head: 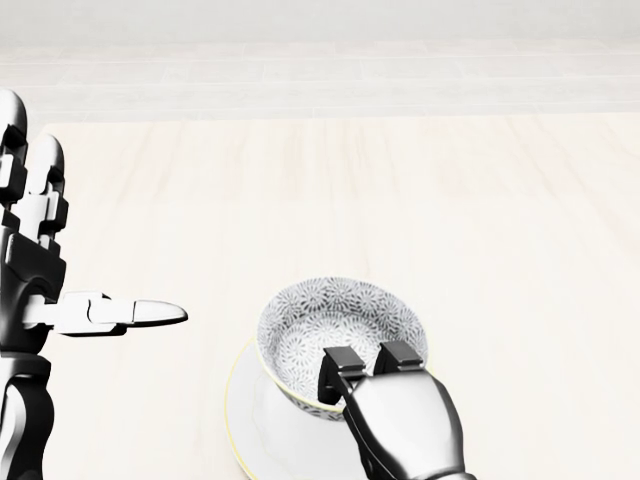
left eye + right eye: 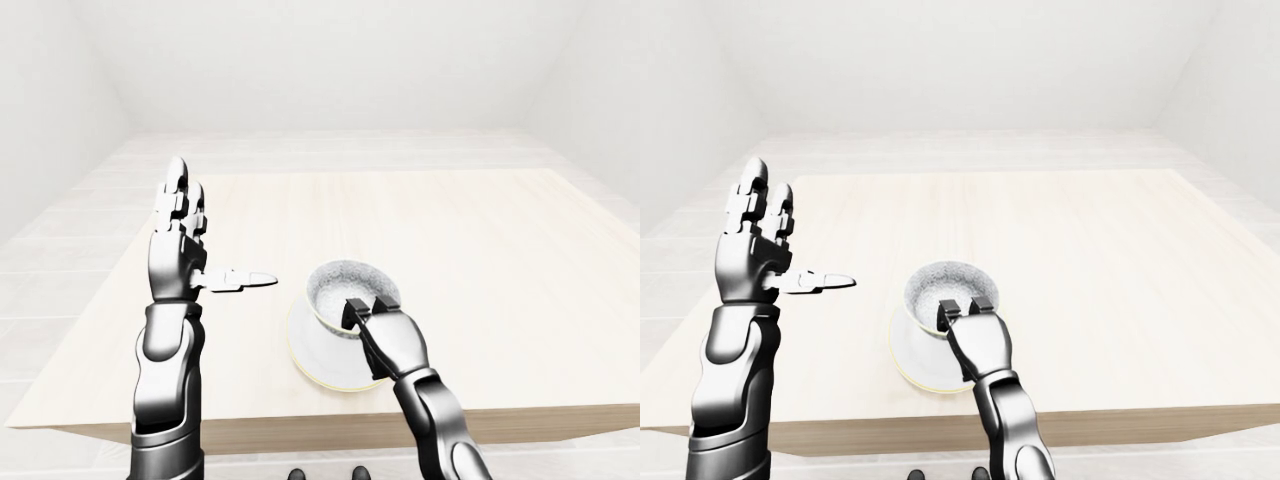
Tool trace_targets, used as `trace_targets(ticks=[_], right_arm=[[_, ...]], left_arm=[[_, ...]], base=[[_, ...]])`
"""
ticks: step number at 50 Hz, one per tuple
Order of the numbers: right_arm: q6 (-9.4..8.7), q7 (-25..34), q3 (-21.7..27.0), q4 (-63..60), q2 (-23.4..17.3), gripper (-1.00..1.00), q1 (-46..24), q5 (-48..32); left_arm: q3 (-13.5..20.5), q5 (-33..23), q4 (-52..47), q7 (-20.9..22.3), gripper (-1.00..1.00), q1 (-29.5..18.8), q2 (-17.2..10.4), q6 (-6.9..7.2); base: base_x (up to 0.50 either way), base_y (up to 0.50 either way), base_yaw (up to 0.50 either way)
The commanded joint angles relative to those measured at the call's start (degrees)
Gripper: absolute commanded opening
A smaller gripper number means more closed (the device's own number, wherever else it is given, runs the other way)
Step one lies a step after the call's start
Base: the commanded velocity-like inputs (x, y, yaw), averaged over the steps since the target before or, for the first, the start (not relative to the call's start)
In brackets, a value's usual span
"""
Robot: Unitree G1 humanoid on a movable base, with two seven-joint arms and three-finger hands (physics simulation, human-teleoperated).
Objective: Put the bowl on the plate.
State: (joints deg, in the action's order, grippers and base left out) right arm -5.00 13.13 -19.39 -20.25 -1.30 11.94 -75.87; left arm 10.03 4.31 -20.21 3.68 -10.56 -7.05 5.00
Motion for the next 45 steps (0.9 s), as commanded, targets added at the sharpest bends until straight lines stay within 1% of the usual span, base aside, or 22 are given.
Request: trace_targets(ticks=[1, 45], right_arm=[[0.0, -1.4, 0.5, 0.8, 0.0, -1.0, -0.6, 0.0], [0.0, -3.0, 1.2, 4.3, 0.0, -1.0, -1.1, 1.7]], left_arm=[[0.1, 0.0, 0.4, 0.1, 1.0, 0.0, 0.0, 0.0], [-0.2, -0.3, 1.2, 0.1, 1.0, 0.0, 0.1, 0.0]], base=[[0.0, 0.0, 0.0], [0.0, 0.0, 0.0]])
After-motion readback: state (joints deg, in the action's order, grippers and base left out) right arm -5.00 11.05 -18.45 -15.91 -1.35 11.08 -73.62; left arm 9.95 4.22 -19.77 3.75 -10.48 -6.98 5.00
